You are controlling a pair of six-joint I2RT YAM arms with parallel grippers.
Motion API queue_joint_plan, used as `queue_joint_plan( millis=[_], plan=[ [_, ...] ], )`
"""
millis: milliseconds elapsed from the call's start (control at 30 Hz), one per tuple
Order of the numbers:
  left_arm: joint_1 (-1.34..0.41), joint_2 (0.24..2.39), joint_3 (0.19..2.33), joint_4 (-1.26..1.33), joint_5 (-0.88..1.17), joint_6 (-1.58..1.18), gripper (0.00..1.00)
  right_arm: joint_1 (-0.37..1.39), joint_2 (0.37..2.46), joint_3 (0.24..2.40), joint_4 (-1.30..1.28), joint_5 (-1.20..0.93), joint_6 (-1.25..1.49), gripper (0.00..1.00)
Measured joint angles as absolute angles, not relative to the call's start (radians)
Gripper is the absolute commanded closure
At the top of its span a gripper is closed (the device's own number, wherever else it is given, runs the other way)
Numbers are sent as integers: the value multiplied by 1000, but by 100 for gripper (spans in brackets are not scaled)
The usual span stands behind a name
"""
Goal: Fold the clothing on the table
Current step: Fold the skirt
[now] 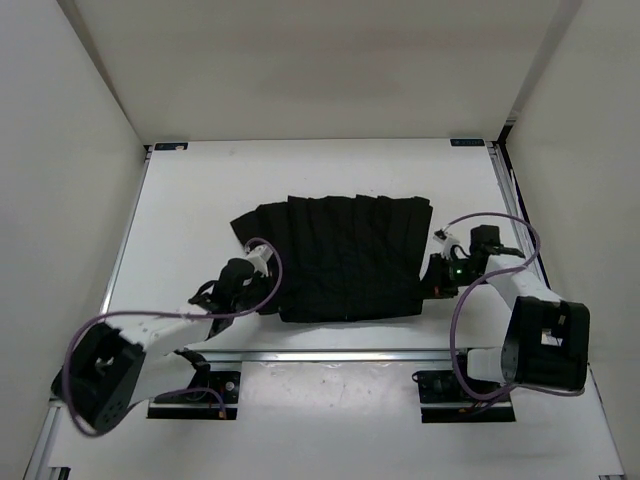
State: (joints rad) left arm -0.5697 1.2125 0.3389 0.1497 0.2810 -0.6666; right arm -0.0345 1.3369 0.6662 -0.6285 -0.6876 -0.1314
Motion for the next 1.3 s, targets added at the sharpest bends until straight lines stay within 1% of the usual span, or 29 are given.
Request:
queue_joint_plan(
  millis=[100,167,233,300,400,467,533,633,700,733,767,800,833,900,933,967,1000,1033,1100,1167,1233,1300],
  plan=[
    [-577,1016,260,146,308,-717,95,-132,1273,664,-657,-783,-171,100],
    [-561,850,233,139,322,-739,94,-145,1180,658,-659,-824,-204,100],
    [-517,717,227,120,342,-751,94,-104,1076,643,-649,-839,-224,100],
    [-447,634,227,101,371,-760,93,-39,983,622,-624,-841,-227,100],
    [-369,603,227,70,403,-771,91,97,845,588,-566,-797,-208,100],
    [-356,628,238,51,405,-775,90,173,793,589,-538,-762,-193,100],
    [-356,692,276,28,406,-775,88,186,828,635,-539,-759,-180,100],
    [-348,872,420,7,427,-775,88,135,1048,812,-572,-773,-154,100],
    [-312,1028,554,22,462,-784,72,99,1267,999,-605,-786,-124,99],
    [-285,1103,617,45,479,-798,70,81,1378,1106,-634,-796,-102,95],
    [-255,1170,674,75,492,-813,43,57,1505,1237,-658,-818,-74,81],
    [-225,1237,731,103,506,-823,2,33,1637,1367,-673,-853,-41,69],
    [-193,1317,797,129,517,-834,2,0,1790,1527,-708,-912,-10,55],
    [-136,1463,918,152,543,-865,1,-58,2040,1796,-780,-1002,15,45],
    [-117,1516,947,182,557,-883,1,-91,2143,1895,-801,-1032,17,42],
    [-101,1540,943,210,562,-900,1,-122,2204,1927,-815,-1047,16,36],
    [-89,1545,918,219,557,-910,2,-151,2232,1919,-833,-1054,22,22],
    [-87,1533,887,210,542,-904,1,-179,2240,1880,-844,-1056,26,18],
    [-106,1493,850,157,498,-865,1,-241,2209,1766,-866,-1044,2,16],
    [-141,1454,852,104,451,-786,1,-284,2146,1694,-875,-979,-51,16],
    [-175,1442,894,40,406,-695,1,-292,2029,1614,-851,-875,-126,16],
    [-213,1470,978,-20,360,-594,1,-253,1870,1514,-782,-780,-208,14]
  ],
)
